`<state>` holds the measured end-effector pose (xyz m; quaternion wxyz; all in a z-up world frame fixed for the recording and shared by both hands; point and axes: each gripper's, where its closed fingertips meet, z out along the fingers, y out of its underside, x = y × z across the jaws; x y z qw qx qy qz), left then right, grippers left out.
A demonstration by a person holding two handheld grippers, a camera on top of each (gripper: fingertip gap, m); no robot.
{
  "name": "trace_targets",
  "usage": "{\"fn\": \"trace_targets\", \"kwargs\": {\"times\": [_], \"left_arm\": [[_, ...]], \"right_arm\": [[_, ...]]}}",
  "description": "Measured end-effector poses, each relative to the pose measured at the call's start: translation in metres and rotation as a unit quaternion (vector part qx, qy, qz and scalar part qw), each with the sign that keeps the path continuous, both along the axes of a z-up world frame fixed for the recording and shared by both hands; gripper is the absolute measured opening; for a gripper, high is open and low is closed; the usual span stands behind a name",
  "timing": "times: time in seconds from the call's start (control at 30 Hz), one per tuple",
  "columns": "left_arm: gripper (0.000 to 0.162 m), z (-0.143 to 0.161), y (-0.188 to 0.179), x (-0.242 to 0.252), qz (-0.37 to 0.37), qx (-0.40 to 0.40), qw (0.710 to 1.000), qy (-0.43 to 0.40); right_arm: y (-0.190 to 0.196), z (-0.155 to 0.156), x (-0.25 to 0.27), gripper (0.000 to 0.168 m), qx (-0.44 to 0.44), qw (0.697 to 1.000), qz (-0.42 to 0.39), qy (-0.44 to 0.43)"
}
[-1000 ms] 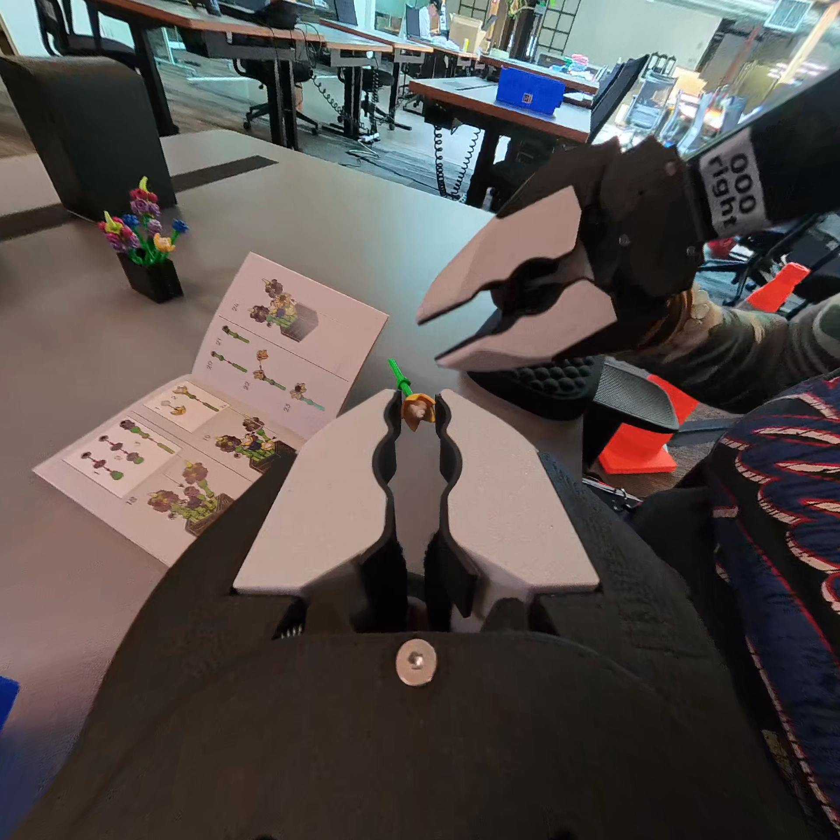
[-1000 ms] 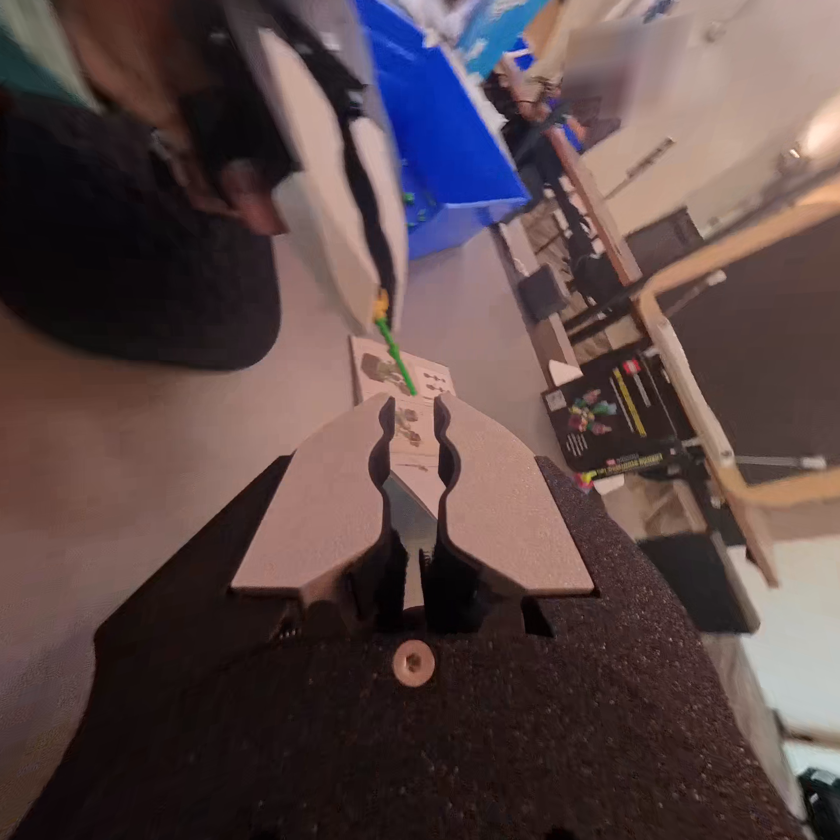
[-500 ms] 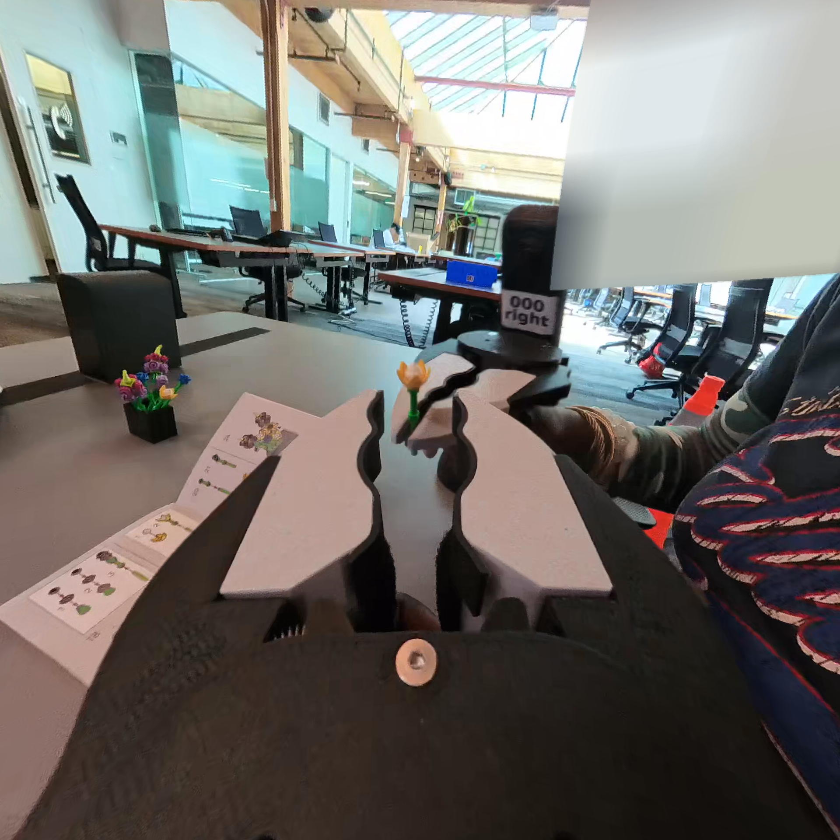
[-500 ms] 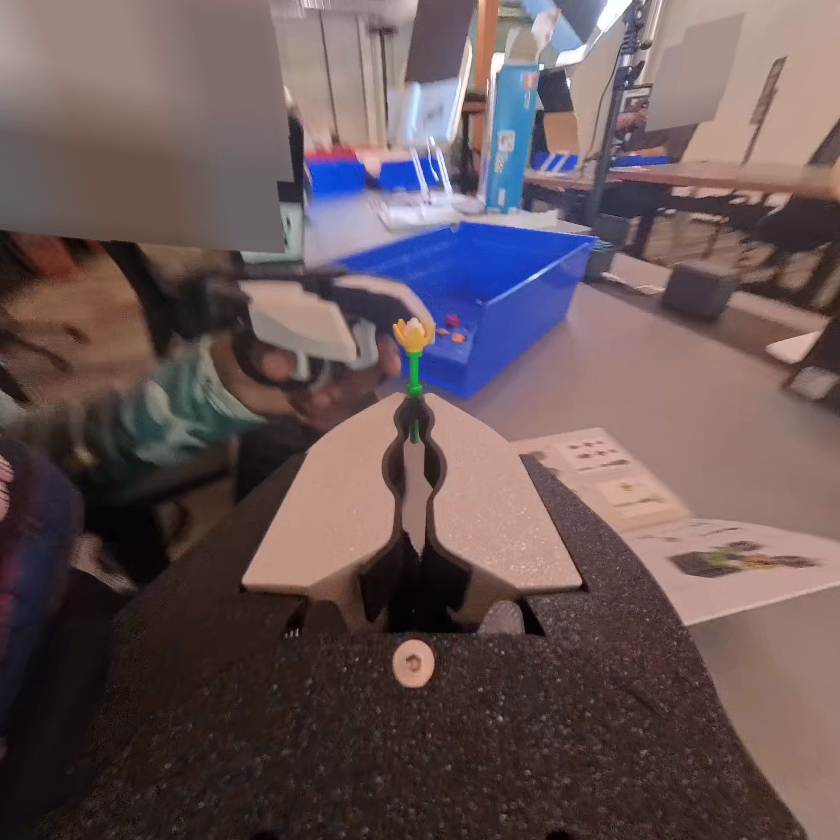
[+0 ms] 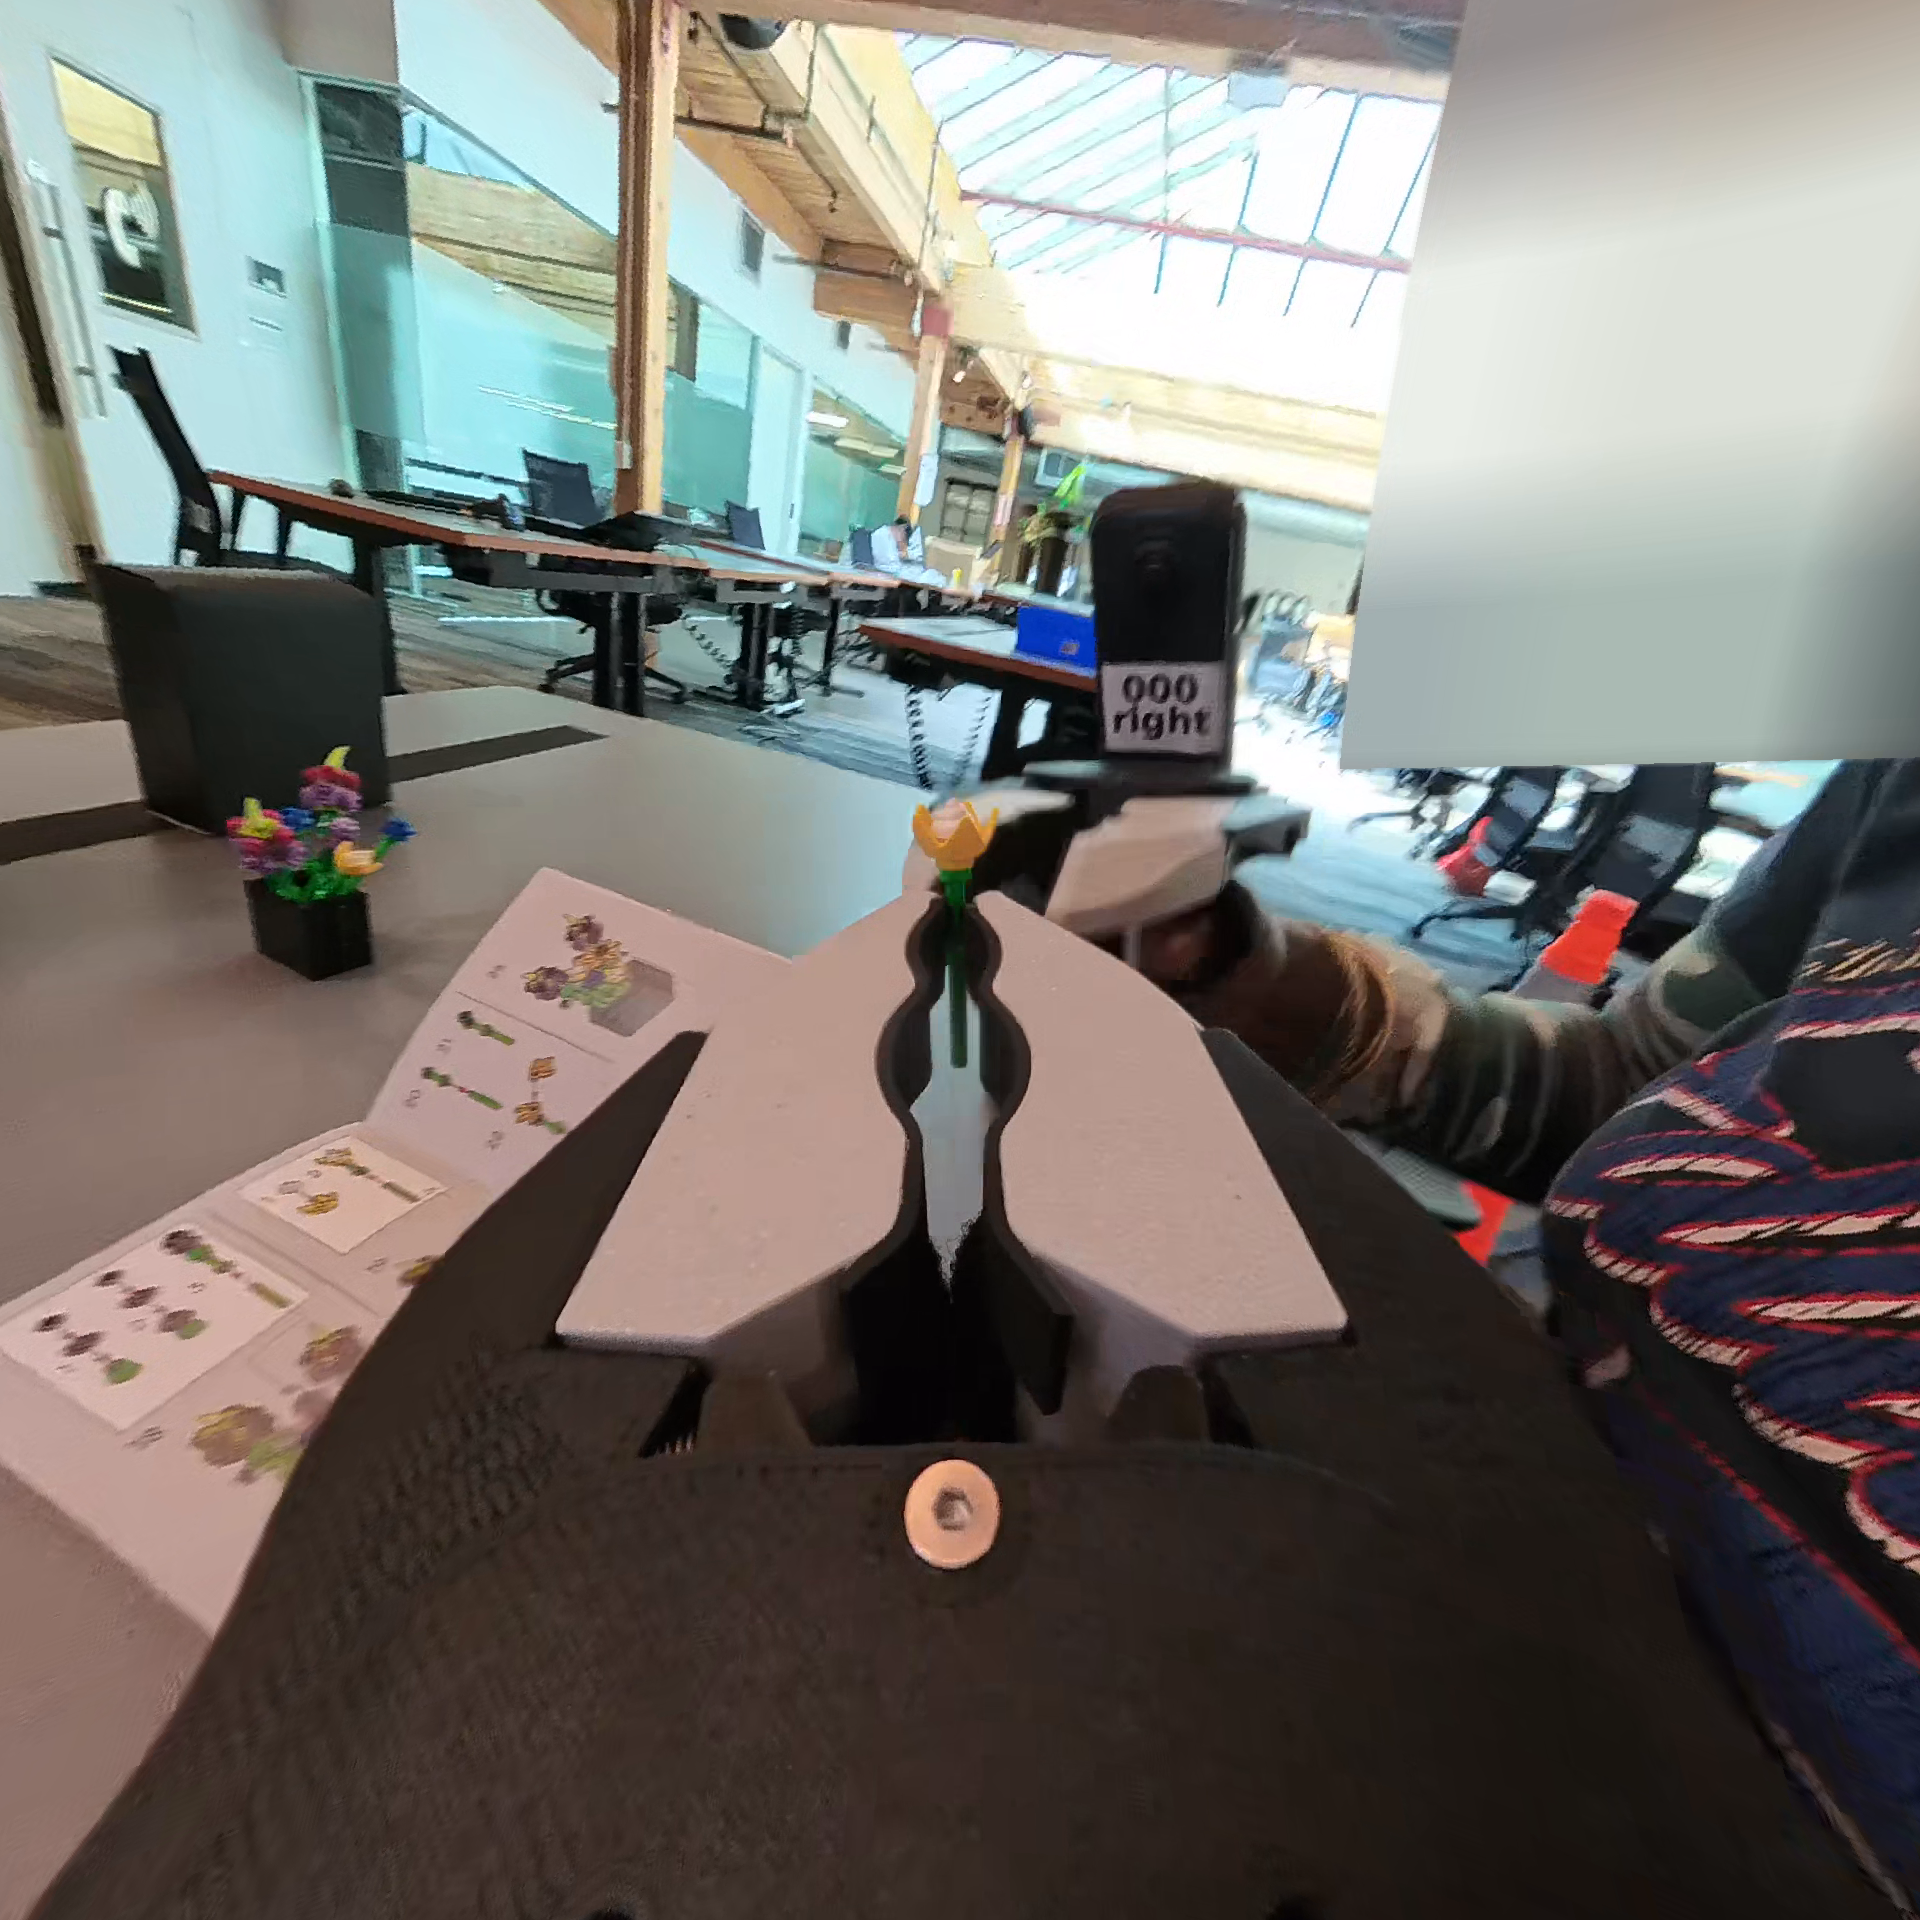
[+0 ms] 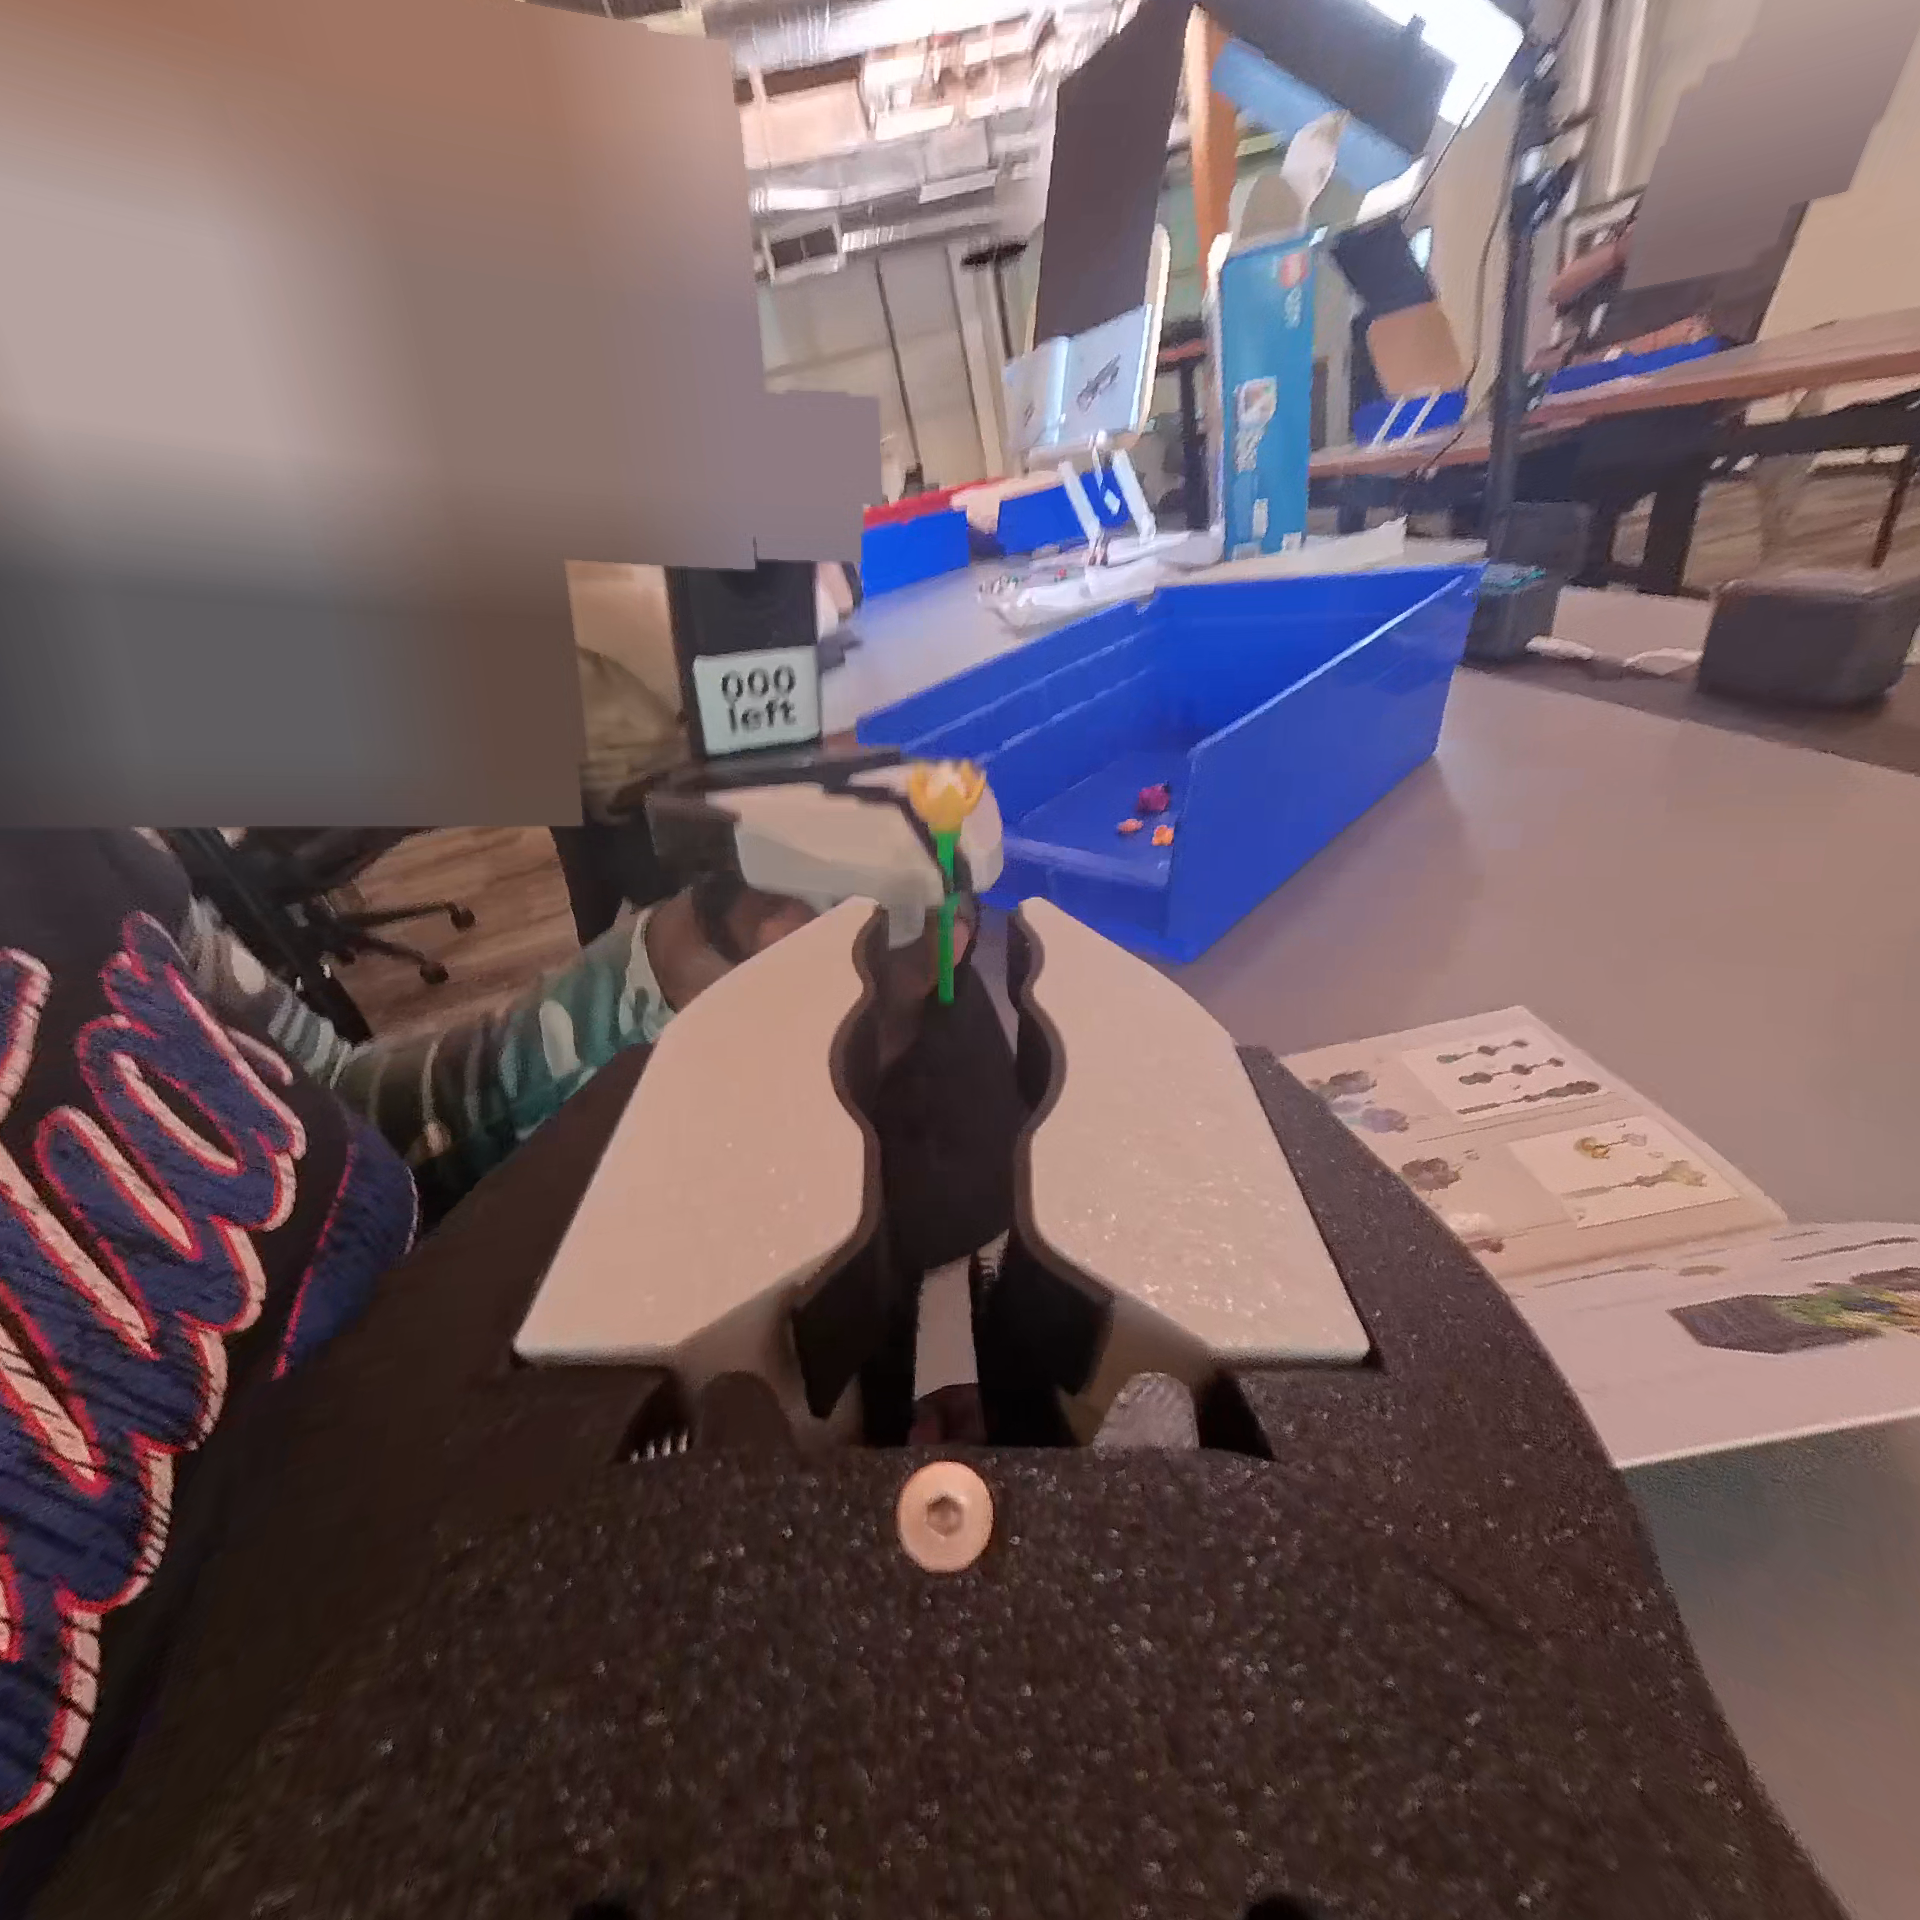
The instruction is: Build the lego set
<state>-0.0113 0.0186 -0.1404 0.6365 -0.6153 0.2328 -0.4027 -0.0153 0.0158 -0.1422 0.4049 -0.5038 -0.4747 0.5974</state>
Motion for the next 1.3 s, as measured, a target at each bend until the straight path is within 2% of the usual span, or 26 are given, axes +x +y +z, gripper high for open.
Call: {"fn": "trace_targets", "kwargs": {"times": [0.1,0.3,0.43,0.63,0.8,0.87,0.97,1.13,1.3], "left_arm": [[0.003,-0.010,0.004,-0.001,0.035,0.019,0.996,0.078],[0.003,-0.022,0.007,0.005,0.068,0.050,0.979,0.187],[0.003,-0.025,0.007,0.006,0.071,0.053,0.974,0.207],[0.003,-0.028,0.008,0.007,0.067,0.048,0.974,0.212],[0.006,-0.025,0.010,0.007,0.077,0.054,0.977,0.189],[0.020,-0.022,0.013,0.004,0.086,0.054,0.982,0.159],[0.036,-0.025,0.018,0.002,0.096,0.056,0.986,0.123],[0.040,-0.015,0.015,-0.003,0.098,0.091,0.988,0.072],[0.039,-0.011,0.016,-0.011,0.087,0.076,0.993,0.030]], "right_arm": [[0.008,0.012,0.006,0.023,-0.008,1.000,-0.014,0.016],[0.004,0.002,0.001,0.028,0.036,0.996,0.014,-0.084],[0.006,-0.006,0.000,0.024,0.067,0.989,0.019,-0.130],[0.004,-0.010,-0.002,0.014,0.083,0.985,0.031,-0.149],[0.010,-0.007,0.000,0.014,0.080,0.984,0.033,-0.154],[0.028,-0.001,0.005,0.014,0.082,0.984,0.013,-0.156],[0.081,0.011,0.014,0.014,0.087,0.982,-0.050,-0.160],[0.192,0.014,0.022,0.014,0.065,0.969,-0.163,-0.174],[0.257,-0.011,0.000,0.014,0.084,0.951,-0.175,-0.242]]}}
